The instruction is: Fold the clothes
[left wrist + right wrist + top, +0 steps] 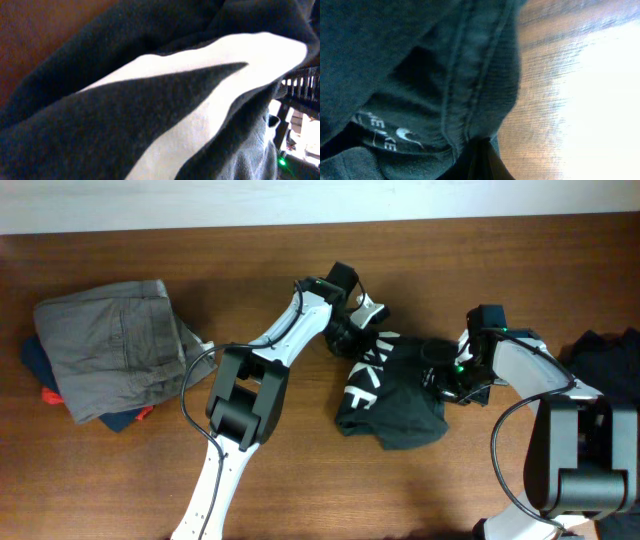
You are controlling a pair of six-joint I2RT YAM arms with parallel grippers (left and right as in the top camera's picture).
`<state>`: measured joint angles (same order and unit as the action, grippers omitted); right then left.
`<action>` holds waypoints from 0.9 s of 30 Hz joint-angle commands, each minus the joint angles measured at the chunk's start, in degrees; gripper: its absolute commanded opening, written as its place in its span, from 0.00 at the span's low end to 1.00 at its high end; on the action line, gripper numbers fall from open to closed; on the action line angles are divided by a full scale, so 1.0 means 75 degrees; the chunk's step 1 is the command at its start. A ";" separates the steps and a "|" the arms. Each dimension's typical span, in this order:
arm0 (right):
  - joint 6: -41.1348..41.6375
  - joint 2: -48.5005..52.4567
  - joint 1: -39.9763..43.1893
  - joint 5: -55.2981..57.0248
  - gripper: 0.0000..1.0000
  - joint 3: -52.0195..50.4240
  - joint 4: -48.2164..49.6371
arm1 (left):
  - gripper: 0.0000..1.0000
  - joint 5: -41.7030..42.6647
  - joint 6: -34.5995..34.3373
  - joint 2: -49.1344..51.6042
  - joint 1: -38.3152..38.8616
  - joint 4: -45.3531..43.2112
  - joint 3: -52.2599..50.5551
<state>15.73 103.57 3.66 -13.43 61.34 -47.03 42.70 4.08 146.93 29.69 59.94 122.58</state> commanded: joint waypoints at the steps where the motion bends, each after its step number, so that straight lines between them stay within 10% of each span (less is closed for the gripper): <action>1: -0.0338 -0.0358 0.0023 -0.0367 0.07 0.0073 -0.0224 | 0.01 -0.0691 0.0102 -0.0012 -0.0315 0.0554 0.0149; 14: -0.1294 -0.3089 0.0015 -0.1352 0.07 0.0353 0.0041 | 0.00 -0.1014 0.2396 -0.3110 -0.2993 0.1749 0.0356; 27: -0.1239 -0.3273 0.0015 -0.1355 0.08 0.0353 -0.0128 | 0.00 -0.1134 0.2597 -0.3273 -0.7026 0.2594 0.0356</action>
<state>7.03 79.48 3.66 -24.47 63.81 -47.94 33.63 20.91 122.56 -17.12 77.76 125.14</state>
